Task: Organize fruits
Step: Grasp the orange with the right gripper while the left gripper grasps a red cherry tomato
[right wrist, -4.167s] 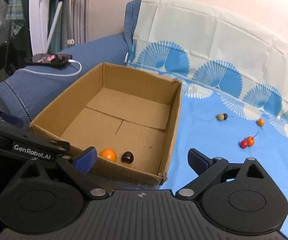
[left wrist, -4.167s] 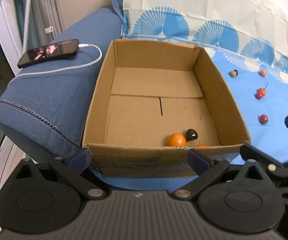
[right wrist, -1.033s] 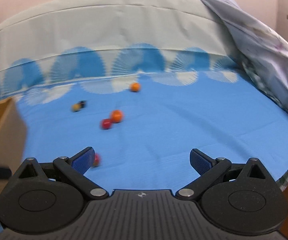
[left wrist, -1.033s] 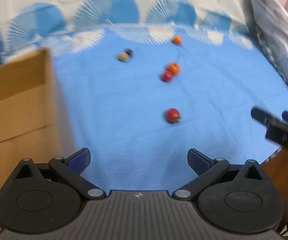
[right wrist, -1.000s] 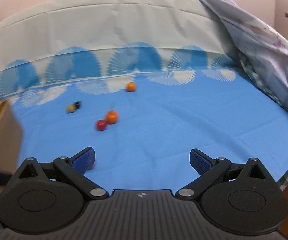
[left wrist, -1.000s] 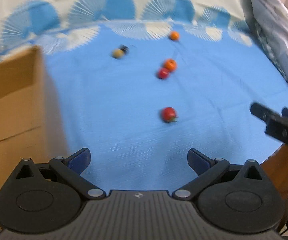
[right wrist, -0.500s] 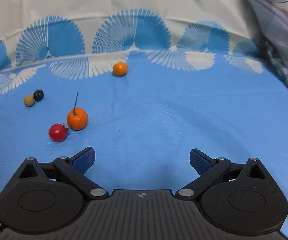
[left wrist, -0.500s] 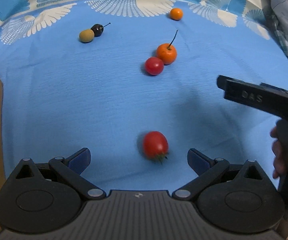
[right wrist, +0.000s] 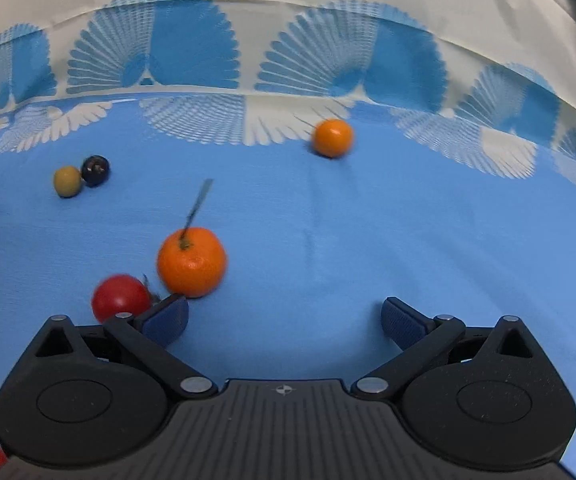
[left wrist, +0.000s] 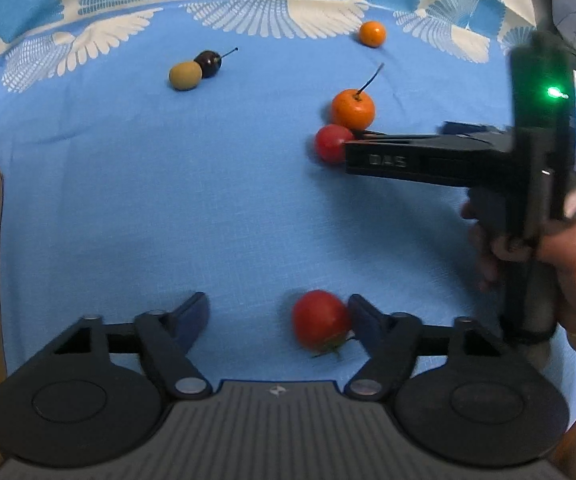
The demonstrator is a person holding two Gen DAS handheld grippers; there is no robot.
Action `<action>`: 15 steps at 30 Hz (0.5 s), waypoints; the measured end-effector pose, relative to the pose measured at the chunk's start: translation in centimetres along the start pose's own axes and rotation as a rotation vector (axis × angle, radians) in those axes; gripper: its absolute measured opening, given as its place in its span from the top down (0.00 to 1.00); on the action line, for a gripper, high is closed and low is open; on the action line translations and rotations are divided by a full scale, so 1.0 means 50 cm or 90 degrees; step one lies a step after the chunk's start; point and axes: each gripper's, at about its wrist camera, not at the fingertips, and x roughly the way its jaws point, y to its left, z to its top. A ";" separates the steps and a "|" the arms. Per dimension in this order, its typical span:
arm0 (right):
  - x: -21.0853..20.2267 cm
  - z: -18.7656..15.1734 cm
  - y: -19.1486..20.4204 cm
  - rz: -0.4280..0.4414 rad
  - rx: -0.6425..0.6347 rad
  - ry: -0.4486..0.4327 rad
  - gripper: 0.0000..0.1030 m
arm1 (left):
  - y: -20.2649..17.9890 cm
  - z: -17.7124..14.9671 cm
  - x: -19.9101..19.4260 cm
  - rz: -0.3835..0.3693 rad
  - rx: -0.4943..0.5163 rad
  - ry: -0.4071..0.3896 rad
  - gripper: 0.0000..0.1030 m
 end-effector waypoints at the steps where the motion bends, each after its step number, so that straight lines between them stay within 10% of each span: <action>1: 0.003 0.004 0.006 0.009 -0.003 -0.004 0.01 | 0.001 0.000 -0.002 -0.002 0.001 -0.004 0.36; 7: 0.018 0.020 0.023 0.036 -0.010 -0.016 0.08 | 0.003 -0.008 -0.012 -0.001 0.012 -0.015 0.67; 11: 0.001 0.019 0.033 0.075 -0.029 -0.032 0.61 | 0.005 -0.015 -0.021 0.006 0.006 -0.015 0.70; 15: -0.013 0.017 0.024 0.064 0.005 -0.019 0.61 | 0.009 -0.022 -0.030 0.001 -0.001 -0.006 0.70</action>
